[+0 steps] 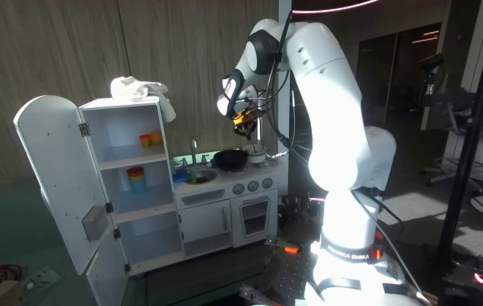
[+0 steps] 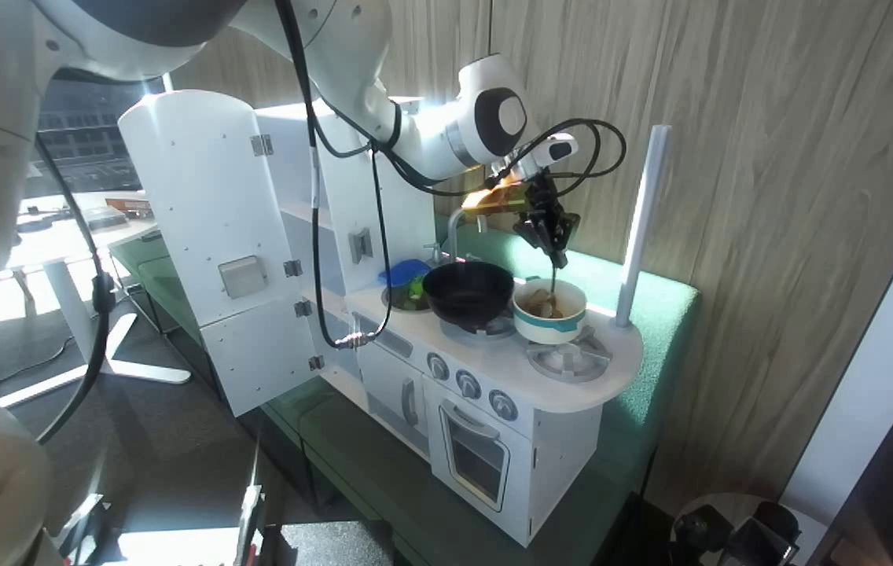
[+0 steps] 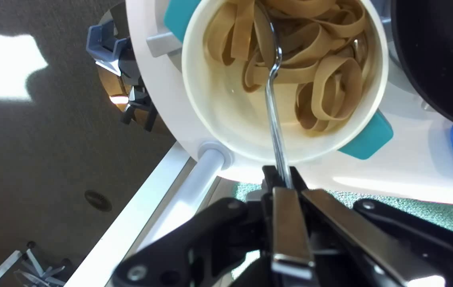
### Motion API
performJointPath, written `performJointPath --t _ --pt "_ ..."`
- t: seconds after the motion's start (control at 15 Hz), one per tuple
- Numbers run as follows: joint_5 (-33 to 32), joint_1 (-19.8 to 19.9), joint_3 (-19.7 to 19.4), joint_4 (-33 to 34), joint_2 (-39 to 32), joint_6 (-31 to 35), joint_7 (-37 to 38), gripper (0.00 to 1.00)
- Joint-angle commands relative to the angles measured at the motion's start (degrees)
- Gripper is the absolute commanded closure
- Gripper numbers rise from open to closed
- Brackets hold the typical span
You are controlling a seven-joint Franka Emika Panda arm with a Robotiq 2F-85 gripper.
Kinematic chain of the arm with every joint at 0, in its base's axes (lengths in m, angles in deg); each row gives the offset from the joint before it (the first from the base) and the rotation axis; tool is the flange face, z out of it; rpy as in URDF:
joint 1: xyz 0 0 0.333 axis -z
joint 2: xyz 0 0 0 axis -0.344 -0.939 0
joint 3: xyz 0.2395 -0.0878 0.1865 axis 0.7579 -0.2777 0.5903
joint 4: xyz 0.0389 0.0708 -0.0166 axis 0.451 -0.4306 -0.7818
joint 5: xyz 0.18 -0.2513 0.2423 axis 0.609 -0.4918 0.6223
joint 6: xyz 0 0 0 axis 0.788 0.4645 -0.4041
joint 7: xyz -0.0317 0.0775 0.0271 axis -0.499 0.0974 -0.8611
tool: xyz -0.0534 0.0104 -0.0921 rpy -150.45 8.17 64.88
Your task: Pick the spoon from the white bowl and place it in the sink, pick the white bowl and pour some of the substance it contains into the sink
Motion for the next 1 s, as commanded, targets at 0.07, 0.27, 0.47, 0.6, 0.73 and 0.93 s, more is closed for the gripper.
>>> performJointPath --t 0.07,0.27,0.47,0.6,0.73,0.93 --pt "-9.44 -4.97 -4.63 -1.99 4.31 -0.42 3.37 0.96" --pt "-15.01 -7.37 -5.95 -3.06 7.16 1.01 6.95 0.96" --pt "-19.04 -10.09 -5.02 -5.27 11.46 2.86 11.51 0.96" --pt "-21.17 -12.1 -3.43 -6.85 14.12 4.62 14.09 0.96" --pt "-22.27 -13.63 -1.01 -8.19 15.77 7.51 15.41 0.96" --pt "-26.76 -15.95 1.29 -9.66 15.97 14.96 23.27 0.98"
